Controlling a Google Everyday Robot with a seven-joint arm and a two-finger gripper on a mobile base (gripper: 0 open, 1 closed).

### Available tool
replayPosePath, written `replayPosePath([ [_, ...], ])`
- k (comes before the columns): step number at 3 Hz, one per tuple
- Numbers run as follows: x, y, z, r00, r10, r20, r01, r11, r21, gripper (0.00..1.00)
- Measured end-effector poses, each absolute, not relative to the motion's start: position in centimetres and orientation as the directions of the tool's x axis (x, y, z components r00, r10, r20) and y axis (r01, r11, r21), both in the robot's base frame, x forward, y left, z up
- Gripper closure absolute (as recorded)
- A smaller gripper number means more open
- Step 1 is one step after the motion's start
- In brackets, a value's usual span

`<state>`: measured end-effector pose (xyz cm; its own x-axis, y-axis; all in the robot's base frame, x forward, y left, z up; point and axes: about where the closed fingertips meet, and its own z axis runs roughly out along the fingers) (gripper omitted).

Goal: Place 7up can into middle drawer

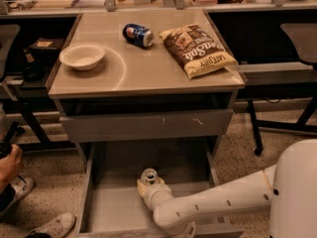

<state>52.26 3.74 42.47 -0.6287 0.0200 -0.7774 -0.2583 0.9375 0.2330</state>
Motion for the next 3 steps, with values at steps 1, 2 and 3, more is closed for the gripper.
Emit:
replayPosePath([
  [1, 52.4, 3.4, 41.5, -0.628, 0.008, -0.778, -0.239, 0.95, 0.202, 1.0],
  [2, 52.4, 3.1, 40.7, -0.628, -0.011, -0.778, -0.223, 0.96, 0.167, 1.0],
  [3, 52.4, 3.1, 40.0, -0.634, -0.032, -0.773, -0.213, 0.968, 0.135, 1.0],
])
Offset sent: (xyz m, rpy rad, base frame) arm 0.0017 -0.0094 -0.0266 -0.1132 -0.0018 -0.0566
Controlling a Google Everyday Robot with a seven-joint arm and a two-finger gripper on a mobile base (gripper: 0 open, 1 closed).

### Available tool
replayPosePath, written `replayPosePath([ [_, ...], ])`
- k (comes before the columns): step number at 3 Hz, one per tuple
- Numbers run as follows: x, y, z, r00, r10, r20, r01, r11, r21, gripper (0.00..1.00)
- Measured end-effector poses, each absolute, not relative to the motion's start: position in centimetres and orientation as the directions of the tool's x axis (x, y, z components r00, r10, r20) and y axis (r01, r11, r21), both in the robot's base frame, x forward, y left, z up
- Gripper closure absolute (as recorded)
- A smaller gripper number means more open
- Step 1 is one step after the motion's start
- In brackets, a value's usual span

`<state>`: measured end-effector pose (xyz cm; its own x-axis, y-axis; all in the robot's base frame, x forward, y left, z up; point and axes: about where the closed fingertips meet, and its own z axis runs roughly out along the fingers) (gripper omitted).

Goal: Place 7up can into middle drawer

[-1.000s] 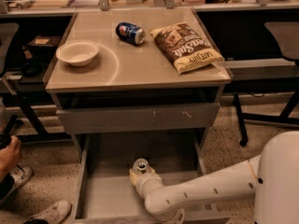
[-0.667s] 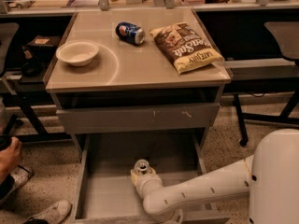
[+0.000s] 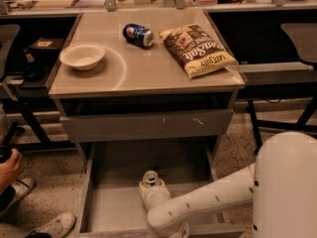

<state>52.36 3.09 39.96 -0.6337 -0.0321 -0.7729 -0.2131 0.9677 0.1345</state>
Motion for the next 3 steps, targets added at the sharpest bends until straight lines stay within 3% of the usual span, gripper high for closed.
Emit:
replayPosePath([
  [1, 51.62, 3.27, 39.41, -0.639, -0.026, -0.769, -0.189, 0.974, 0.125, 1.0],
  [3, 51.62, 3.24, 39.41, -0.638, -0.025, -0.769, -0.187, 0.974, 0.124, 0.59],
])
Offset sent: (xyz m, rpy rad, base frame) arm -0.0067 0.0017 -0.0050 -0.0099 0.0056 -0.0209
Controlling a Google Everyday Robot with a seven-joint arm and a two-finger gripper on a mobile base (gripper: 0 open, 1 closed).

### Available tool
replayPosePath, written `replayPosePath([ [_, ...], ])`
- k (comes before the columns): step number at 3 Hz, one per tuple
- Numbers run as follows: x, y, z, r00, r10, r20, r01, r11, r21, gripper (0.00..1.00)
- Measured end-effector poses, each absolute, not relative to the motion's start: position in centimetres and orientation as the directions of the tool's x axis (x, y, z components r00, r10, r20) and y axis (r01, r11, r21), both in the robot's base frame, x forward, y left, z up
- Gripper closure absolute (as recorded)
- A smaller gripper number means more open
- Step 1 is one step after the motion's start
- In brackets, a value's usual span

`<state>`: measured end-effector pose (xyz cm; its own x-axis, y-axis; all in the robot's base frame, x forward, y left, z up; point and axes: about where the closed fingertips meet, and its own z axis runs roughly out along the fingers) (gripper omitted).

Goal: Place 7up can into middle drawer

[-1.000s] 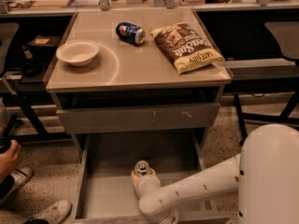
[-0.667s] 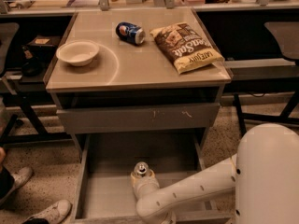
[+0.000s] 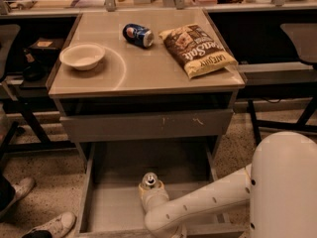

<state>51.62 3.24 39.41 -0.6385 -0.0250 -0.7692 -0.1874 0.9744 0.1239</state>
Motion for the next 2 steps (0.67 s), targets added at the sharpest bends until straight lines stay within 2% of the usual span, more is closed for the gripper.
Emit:
replayPosePath([
  [2, 51.62, 3.24, 39.4, -0.638, -0.025, -0.769, -0.187, 0.974, 0.124, 0.13],
])
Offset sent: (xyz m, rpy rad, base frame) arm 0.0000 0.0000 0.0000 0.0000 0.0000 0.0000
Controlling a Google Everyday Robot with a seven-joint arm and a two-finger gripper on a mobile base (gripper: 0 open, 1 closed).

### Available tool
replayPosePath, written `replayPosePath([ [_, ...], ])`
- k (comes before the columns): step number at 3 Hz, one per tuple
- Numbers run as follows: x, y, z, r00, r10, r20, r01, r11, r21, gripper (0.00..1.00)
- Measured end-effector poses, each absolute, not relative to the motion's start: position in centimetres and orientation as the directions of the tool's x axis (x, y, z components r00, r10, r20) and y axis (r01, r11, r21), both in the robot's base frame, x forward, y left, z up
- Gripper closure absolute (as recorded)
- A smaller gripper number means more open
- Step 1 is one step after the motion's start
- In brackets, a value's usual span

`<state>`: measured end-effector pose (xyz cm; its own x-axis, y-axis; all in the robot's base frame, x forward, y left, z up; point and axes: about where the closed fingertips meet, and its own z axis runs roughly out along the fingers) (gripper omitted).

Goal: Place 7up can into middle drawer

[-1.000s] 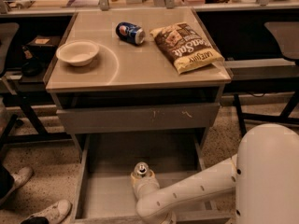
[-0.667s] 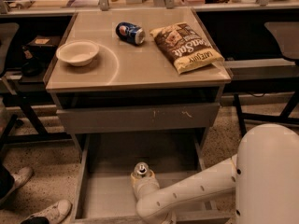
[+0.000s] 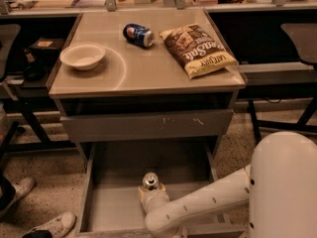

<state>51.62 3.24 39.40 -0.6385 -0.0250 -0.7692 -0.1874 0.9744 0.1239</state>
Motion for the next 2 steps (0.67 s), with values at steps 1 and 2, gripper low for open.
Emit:
replayPosePath([
  [1, 51.62, 3.24, 39.4, -0.638, -0.025, -0.769, -0.187, 0.974, 0.124, 0.0],
  [2, 51.62, 3.24, 39.4, -0.638, -0.025, -0.769, -0.187, 0.974, 0.124, 0.0],
])
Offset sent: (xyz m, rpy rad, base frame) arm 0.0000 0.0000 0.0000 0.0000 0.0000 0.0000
